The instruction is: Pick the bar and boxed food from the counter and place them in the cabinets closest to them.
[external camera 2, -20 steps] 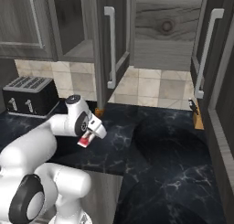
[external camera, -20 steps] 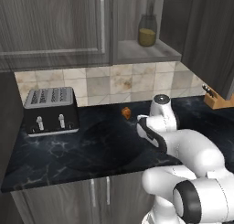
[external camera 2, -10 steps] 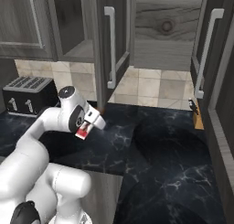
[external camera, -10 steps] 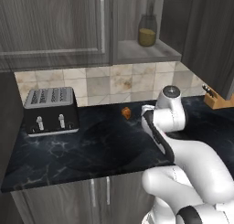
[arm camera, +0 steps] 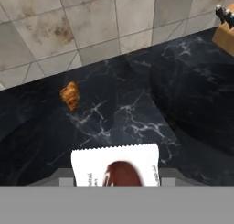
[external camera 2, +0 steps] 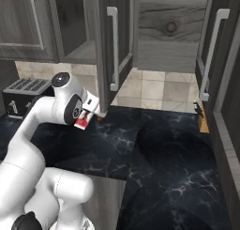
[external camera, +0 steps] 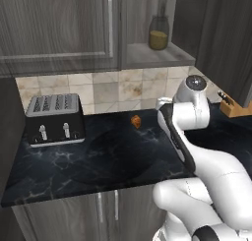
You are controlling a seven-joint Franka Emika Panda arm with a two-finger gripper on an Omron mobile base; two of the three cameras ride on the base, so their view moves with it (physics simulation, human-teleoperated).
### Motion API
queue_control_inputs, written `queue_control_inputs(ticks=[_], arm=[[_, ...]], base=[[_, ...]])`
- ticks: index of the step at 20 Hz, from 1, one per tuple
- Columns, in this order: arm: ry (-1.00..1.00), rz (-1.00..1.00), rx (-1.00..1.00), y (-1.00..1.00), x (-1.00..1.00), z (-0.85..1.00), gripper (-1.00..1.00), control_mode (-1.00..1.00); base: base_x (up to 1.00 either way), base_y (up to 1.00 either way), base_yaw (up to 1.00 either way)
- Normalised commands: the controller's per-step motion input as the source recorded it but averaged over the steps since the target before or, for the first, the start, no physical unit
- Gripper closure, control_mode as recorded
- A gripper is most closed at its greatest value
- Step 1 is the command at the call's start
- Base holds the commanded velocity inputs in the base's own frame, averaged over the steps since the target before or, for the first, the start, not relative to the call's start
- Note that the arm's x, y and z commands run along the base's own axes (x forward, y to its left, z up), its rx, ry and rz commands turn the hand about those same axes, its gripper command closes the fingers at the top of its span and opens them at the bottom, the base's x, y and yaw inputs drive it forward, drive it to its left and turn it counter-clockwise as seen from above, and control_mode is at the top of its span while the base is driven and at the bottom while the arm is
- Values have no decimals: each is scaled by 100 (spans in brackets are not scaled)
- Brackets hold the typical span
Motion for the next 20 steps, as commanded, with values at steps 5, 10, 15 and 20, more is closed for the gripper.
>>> queue_control_inputs(ticks=[5, 10, 15, 20], arm=[[-9, 8, -3, 3, 0, 84, 100, -100], [-11, 9, -5, 1, 0, 75, 100, -100], [-12, 8, -3, 8, 0, 73, 100, -100], [-13, 8, -4, 21, 5, 53, 100, -100]], base=[[0, 0, 0], [0, 0, 0], [0, 0, 0], [0, 0, 0]])
